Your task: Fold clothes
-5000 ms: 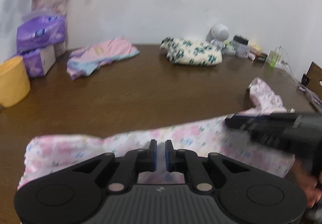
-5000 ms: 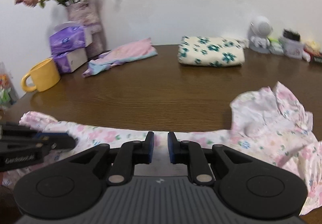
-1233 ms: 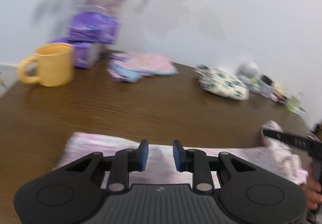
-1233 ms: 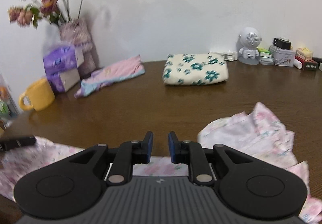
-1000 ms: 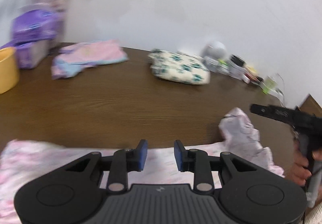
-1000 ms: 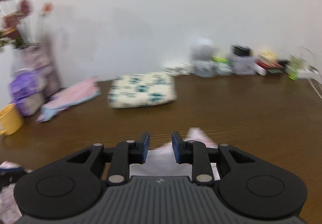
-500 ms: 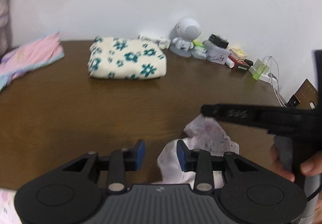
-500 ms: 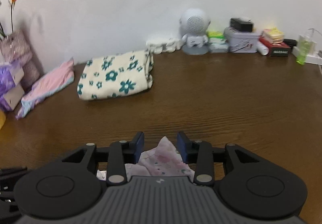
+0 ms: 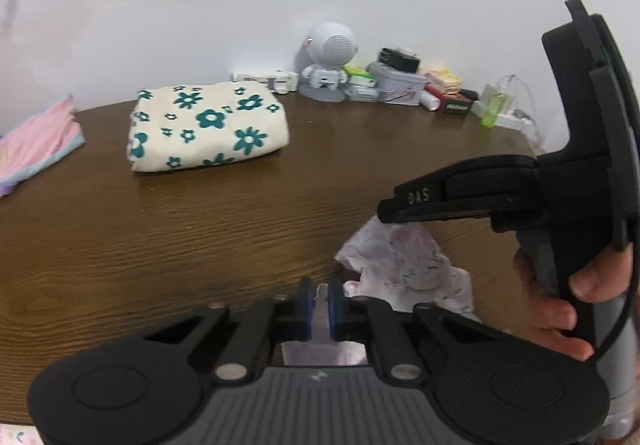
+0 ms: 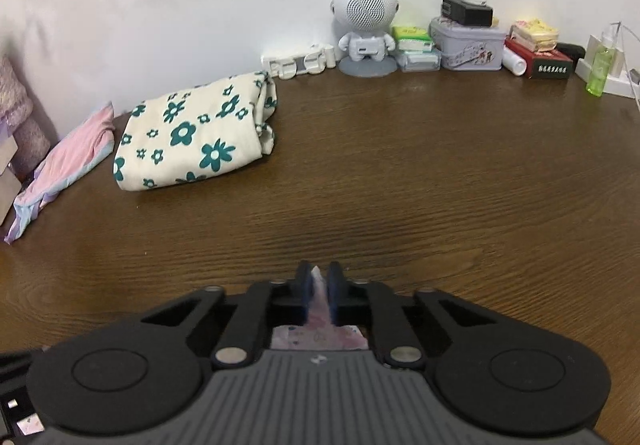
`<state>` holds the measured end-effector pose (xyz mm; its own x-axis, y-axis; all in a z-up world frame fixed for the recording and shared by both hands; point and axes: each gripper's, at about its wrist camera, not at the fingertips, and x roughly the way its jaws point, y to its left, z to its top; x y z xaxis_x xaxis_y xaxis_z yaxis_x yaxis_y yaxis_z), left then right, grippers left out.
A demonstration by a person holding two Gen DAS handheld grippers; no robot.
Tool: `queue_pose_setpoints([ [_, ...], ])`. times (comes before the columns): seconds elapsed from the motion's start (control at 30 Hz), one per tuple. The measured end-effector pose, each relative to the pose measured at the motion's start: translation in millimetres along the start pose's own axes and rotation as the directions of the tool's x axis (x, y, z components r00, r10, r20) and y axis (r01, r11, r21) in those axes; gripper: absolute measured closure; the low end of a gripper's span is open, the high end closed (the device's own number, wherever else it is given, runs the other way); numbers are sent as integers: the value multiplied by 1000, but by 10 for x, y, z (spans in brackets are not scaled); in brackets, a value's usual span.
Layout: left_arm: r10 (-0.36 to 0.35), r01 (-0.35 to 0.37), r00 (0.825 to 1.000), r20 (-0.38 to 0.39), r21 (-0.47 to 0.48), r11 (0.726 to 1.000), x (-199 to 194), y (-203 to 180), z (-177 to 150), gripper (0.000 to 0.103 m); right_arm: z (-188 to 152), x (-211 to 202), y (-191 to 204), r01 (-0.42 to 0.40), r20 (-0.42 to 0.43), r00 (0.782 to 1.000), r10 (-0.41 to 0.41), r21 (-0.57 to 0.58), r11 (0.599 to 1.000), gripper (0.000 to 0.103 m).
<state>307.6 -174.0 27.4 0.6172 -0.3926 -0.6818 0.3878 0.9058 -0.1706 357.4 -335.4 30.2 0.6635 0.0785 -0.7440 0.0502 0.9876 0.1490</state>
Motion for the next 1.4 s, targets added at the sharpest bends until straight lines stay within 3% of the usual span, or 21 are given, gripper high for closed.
queue_pose_setpoints([
  [0.27,-37,33,998,51,93,995,-216,-188,-90,103,-65,-269,-61,-22,80,997,20,29,999,100],
  [0.47,-88,77,994,59,162,984,-394,-325,-251,103,-297,-661,-174,-35,145,989,31,24,999,101],
  [0.6,-93,83,995,40,194,977,-420,-409,-380,103,-588,-942,-265,-42,188,981,40,9,999,101],
  [0.8,-99,99,995,-11,206,974,-301,-487,-529,103,-922,-1012,-393,21,190,982,-20,-3,1000,101],
  [1.03,-121,125,992,-35,196,973,-280,-481,-571,101,-997,-840,-506,59,149,987,-61,19,998,100],
  [1.17,-157,154,988,13,141,978,-448,-339,-431,98,-1039,-774,-522,65,125,990,-66,18,998,100],
  [1.27,-136,131,989,53,87,988,-510,-202,-341,98,-1052,-762,-542,62,117,991,-65,28,998,100],
  [1.4,-101,100,995,10,38,994,-362,-92,-303,98,-1059,-813,-558,60,134,989,-66,46,997,100],
])
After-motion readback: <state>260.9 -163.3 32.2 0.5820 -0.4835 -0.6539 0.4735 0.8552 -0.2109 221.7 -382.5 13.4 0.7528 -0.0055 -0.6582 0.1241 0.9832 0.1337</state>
